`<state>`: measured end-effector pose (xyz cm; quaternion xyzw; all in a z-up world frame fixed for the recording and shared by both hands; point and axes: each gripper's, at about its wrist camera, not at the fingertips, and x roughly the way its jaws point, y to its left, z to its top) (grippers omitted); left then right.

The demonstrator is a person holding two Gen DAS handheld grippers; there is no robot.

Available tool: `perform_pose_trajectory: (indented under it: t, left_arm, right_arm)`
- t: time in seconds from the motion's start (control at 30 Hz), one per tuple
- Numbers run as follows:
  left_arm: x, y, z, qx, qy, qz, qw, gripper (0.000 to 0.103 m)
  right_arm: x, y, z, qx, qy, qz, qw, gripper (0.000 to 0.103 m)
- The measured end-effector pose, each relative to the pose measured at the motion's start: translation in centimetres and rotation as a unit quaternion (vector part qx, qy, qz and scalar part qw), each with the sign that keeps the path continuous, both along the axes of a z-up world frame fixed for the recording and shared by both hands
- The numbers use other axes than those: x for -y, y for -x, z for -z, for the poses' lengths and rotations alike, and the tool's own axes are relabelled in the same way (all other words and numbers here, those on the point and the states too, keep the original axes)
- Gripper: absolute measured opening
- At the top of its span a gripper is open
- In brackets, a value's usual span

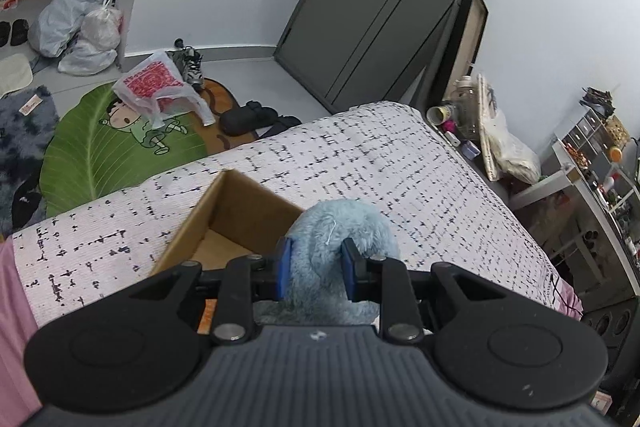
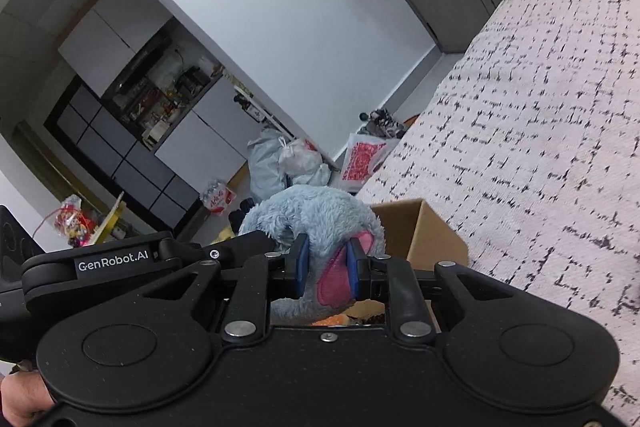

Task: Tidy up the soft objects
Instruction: 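Lift the blue fluffy plush with the left tool and carry it over the box, then open the left tool to drop the fluffy plush into the box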

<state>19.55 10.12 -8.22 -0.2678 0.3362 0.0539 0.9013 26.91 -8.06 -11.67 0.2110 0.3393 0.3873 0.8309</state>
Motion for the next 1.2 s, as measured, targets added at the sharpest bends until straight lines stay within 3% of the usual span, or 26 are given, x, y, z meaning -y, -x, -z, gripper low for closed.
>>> perform_pose_trajectory:
  t: [0.33, 0.67, 0.8, 0.87, 0.9, 0.93, 1.07, 1.2]
  left_arm:
    - [-2.4, -0.4, 3.7, -0.029, 0.028, -0.038, 0.9984, 0.021]
    - [-3.5, -1.3, 4.8, -0.046, 0.017, -0.069, 0.9964, 0.021]
    - [-3.6, -1.3, 4.9, -0.054, 0.014, -0.074, 0.9957, 0.025]
    - [-3.5, -1.3, 4.8, -0.058, 0.012, -0.071, 0.9957, 0.029]
    - [-3.5, -1.3, 4.6, -0.06, 0.011, -0.073, 0.9955, 0.031]
    - [-3.4, -1.2, 4.4, -0.059, 0.009, -0.073, 0.9956, 0.035]
    - [-2.8, -0.5, 3.3, -0.039, -0.003, -0.071, 0.9967, 0.056]
    - [-2.1, -0.1, 2.0, -0.026, -0.022, -0.077, 0.9965, 0.069]
  right_arm:
    - [-2.4, -0.5, 2.1, -0.012, 0.047, -0.018, 0.999, 0.025]
    - [-2.2, -0.6, 2.1, -0.019, 0.042, -0.024, 0.999, 0.026]
    - [-2.1, -0.8, 1.8, -0.026, 0.037, -0.025, 0.999, 0.033]
    - [-2.0, -0.6, 1.4, -0.027, 0.032, -0.023, 0.999, 0.042]
    - [-1.9, -0.4, 1.1, -0.023, 0.035, -0.017, 0.999, 0.054]
    - [-1.7, -0.2, 0.8, -0.016, 0.033, -0.015, 0.999, 0.057]
    - [-1.0, 0.1, 0.1, -0.016, 0.033, -0.013, 0.999, 0.059]
    - [-0.2, 0.2, -0.6, -0.018, 0.034, 0.001, 0.999, 0.064]
